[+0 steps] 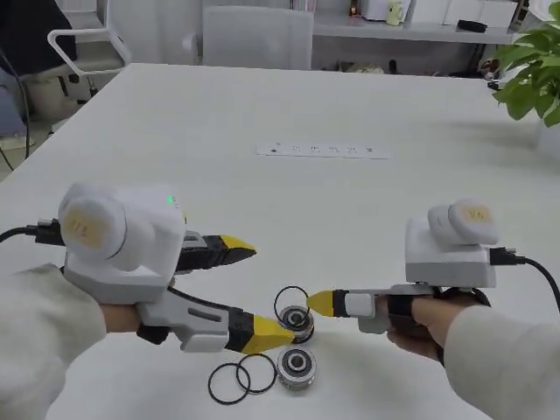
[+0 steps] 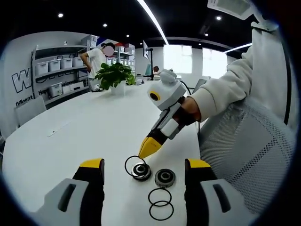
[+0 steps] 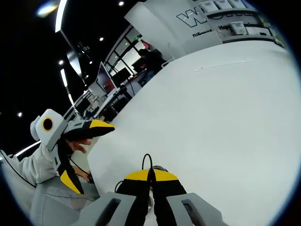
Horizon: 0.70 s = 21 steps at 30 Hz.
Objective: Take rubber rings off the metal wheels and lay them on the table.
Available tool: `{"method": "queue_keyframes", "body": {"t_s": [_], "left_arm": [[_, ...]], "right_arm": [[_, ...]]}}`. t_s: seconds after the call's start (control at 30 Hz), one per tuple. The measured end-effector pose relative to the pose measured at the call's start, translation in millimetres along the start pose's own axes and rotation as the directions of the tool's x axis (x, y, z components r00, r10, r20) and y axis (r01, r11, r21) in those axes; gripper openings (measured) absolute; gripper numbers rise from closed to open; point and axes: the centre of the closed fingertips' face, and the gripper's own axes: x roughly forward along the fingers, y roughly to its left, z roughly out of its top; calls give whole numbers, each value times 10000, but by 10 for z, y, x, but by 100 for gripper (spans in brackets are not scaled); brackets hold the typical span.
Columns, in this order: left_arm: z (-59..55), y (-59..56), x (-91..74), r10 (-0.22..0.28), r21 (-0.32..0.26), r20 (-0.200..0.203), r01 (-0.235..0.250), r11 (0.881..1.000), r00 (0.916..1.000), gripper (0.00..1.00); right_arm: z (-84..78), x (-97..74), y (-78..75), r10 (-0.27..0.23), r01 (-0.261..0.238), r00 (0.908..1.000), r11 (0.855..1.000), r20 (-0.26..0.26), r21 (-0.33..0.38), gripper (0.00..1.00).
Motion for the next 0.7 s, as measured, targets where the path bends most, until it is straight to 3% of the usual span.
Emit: {"method": "queue_keyframes", "body": {"t_s": [0.4,0.57,0.7], "left_arm": [[-176,-109,-212,273,-120,-236,-276,9995,9993,72],[-315,-185,-280,356,-211,-464,-366,9991,9983,72],[-375,-169,-341,563,-586,-329,-582,9966,9979,73]], "right_arm": [[3,23,58,192,-192,9998,9998,-15,30,0],[-10,40,119,356,-356,9993,9994,-76,5,0],[-14,41,153,489,-489,9987,9988,-107,34,0]]}}
